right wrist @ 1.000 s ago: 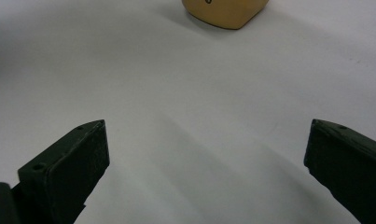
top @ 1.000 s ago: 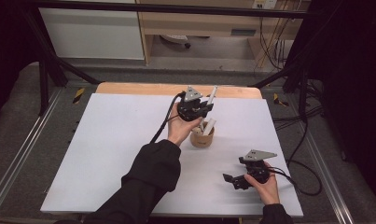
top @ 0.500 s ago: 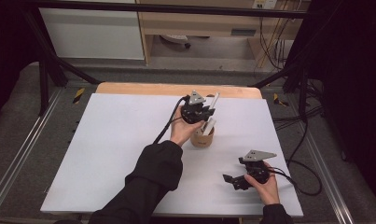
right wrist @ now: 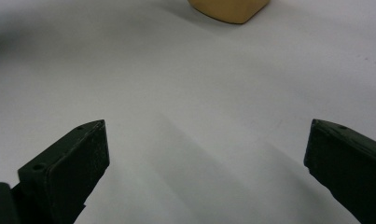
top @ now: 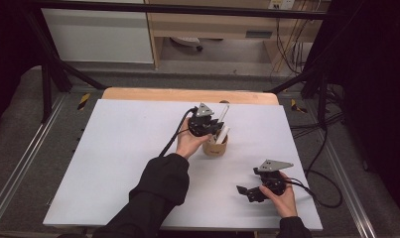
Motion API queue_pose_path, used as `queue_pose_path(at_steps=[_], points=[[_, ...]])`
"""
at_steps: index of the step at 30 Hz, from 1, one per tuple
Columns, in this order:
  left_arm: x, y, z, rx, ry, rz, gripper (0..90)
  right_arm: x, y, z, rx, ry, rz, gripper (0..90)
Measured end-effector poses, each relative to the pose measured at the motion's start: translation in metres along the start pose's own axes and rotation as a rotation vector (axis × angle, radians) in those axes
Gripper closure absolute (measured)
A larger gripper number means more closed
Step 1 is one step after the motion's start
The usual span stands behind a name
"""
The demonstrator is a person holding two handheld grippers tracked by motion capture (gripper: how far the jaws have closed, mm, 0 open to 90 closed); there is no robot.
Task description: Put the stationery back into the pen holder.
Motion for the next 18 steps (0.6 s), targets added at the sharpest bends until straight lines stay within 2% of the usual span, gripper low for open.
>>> queue_pose_path(at_steps=[8, 18], points=[[0.0001, -0.0016, 0.0077, 0.020, 0.000, 0.008, 77.6, -0.0001, 0.0001, 0.0001, 0.000, -0.004, -0.002, 1.0], [-0.0027, -0.0018, 0.0095, 0.061, 0.032, 0.015, 75.8, 0.0001, 0.0007, 0.0003, 0.001, -0.005, -0.003, 1.0]])
Point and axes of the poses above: each handheld gripper's, and its own axes: y roughly forward along the jaws, z roughly out of its underside, x roughly to its left, the point moved 1 cm from there along y, roughly forward along the jaws, and after that the axes turned 9 degrees about -x, right-handed, at the moved point
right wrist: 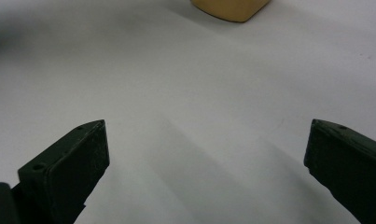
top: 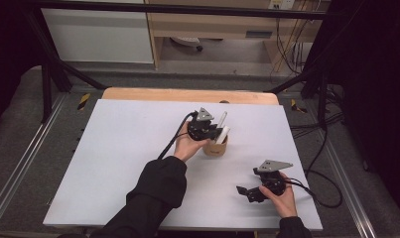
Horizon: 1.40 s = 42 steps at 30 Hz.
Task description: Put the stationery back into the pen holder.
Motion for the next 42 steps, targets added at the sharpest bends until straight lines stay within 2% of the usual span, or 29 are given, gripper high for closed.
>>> queue_pose_path(at_steps=[2, 5, 12, 19, 21, 23, 26, 33, 42], points=[[0.000, -0.001, -0.001, -0.004, 0.004, -0.001, 74.1, 0.000, 0.000, 0.000, 0.001, -0.001, -0.002, 1.0], [-0.001, -0.003, -0.003, -0.013, 0.000, 0.004, 66.9, 0.000, 0.000, 0.000, 0.000, -0.002, -0.001, 1.0], [-0.001, -0.017, -0.013, -0.017, 0.033, -0.025, 53.2, 0.000, 0.001, 0.000, 0.002, -0.003, -0.001, 1.0], [0.000, -0.043, -0.022, -0.004, 0.048, -0.038, 42.6, 0.000, 0.001, 0.000, 0.004, -0.004, 0.000, 1.0], [0.000, -0.051, -0.023, 0.017, 0.037, -0.041, 36.8, 0.000, 0.001, 0.001, 0.007, -0.007, 0.000, 1.0], [0.001, -0.062, -0.023, 0.035, 0.046, -0.047, 31.1, 0.000, 0.001, 0.001, 0.008, -0.006, -0.001, 1.0], [0.002, -0.077, -0.021, 0.029, 0.043, -0.048, 25.3, 0.000, 0.001, 0.001, 0.007, -0.008, 0.000, 1.0], [0.010, -0.114, -0.005, 0.049, 0.034, -0.076, 16.9, 0.001, 0.001, 0.001, 0.014, -0.010, 0.005, 1.0], [0.020, -0.154, 0.044, 0.074, 0.017, -0.132, 8.6, 0.001, 0.001, 0.002, 0.020, -0.009, 0.011, 1.0]])
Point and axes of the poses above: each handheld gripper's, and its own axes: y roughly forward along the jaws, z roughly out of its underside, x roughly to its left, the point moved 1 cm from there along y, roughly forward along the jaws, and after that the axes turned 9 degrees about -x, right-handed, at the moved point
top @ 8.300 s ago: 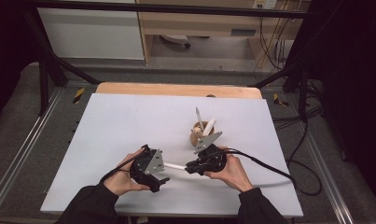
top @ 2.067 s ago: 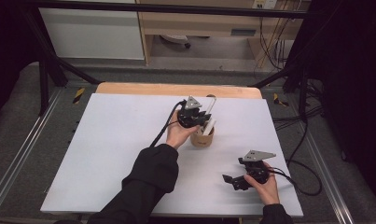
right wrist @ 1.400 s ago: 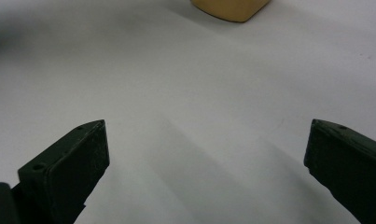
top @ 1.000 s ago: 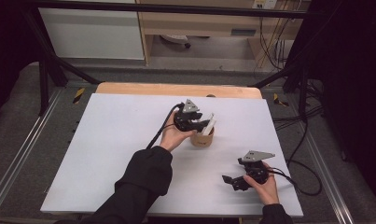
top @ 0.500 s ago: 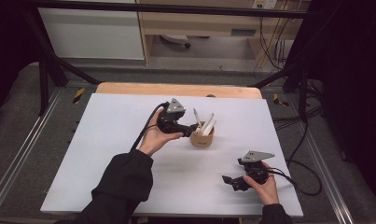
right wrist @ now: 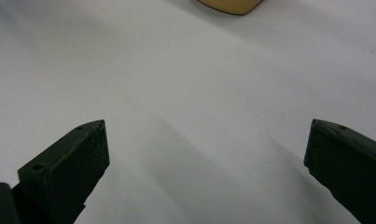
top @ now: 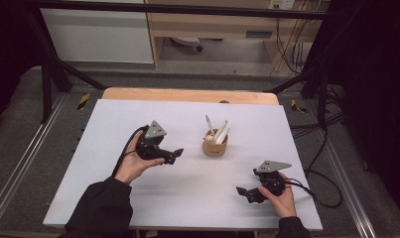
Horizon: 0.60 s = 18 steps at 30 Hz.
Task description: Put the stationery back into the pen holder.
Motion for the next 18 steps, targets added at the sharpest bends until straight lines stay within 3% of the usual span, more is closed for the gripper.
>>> queue_pose_path(at_steps=[7, 18], points=[[0.008, -0.018, 0.041, 0.024, -0.033, -0.018, 7.3, 0.000, 0.000, 0.000, 0.005, 0.005, 0.005, 1.0], [0.017, -0.044, 0.086, 0.059, -0.049, -0.010, 7.4, 0.000, -0.001, 0.000, 0.005, 0.006, 0.013, 1.0]])
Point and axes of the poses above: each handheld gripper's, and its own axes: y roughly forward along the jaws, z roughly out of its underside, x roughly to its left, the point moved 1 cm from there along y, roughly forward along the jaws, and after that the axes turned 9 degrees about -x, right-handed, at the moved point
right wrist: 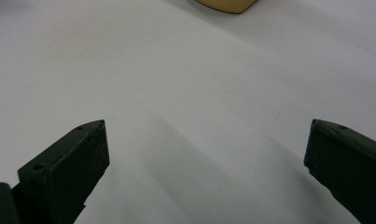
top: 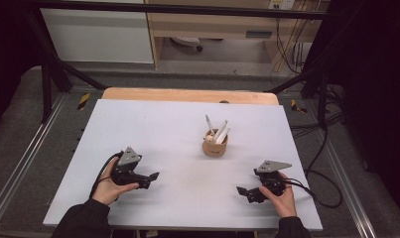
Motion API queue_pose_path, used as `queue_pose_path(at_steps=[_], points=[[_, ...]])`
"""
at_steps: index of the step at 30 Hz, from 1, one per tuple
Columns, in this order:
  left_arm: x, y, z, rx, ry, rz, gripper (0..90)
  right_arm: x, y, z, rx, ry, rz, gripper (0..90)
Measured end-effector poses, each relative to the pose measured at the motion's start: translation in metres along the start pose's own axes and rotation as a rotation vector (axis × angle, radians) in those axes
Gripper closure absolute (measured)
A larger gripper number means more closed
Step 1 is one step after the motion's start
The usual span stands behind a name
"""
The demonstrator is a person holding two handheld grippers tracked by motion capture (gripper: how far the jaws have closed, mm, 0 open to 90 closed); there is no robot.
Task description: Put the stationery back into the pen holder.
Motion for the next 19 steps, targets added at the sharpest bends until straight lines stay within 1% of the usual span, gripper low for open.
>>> queue_pose_path(at_steps=[2, 6, 11, 14, 17, 19], points=[[0.003, -0.005, 0.006, 0.010, 0.006, -0.003, 7.4, 0.000, 0.000, 0.000, 0.002, 0.000, -0.001, 1.0], [0.010, -0.016, 0.019, 0.024, 0.005, -0.010, 7.4, 0.000, 0.000, 0.000, -0.001, 0.005, 0.001, 0.9], [0.018, -0.028, 0.035, 0.041, -0.013, -0.024, 7.3, 0.000, 0.000, 0.000, -0.003, 0.005, 0.004, 0.9], [0.020, -0.031, 0.038, 0.040, -0.020, -0.030, 7.3, 0.000, 0.000, 0.000, -0.004, 0.008, 0.003, 0.9], [0.022, -0.033, 0.037, 0.029, -0.040, -0.025, 7.3, 0.000, 0.001, 0.000, -0.001, 0.014, 0.000, 0.9], [0.023, -0.034, 0.037, 0.029, -0.036, -0.031, 7.2, 0.000, 0.001, 0.000, 0.002, 0.012, -0.003, 0.9]])
Point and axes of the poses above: each handheld gripper's, and its own axes: y roughly forward along the jaws, z roughly out of its underside, x roughly to its left, the point moved 1 cm from there along y, roughly forward along the jaws, and after that the axes turned 9 degrees about -x, right-handed, at the moved point
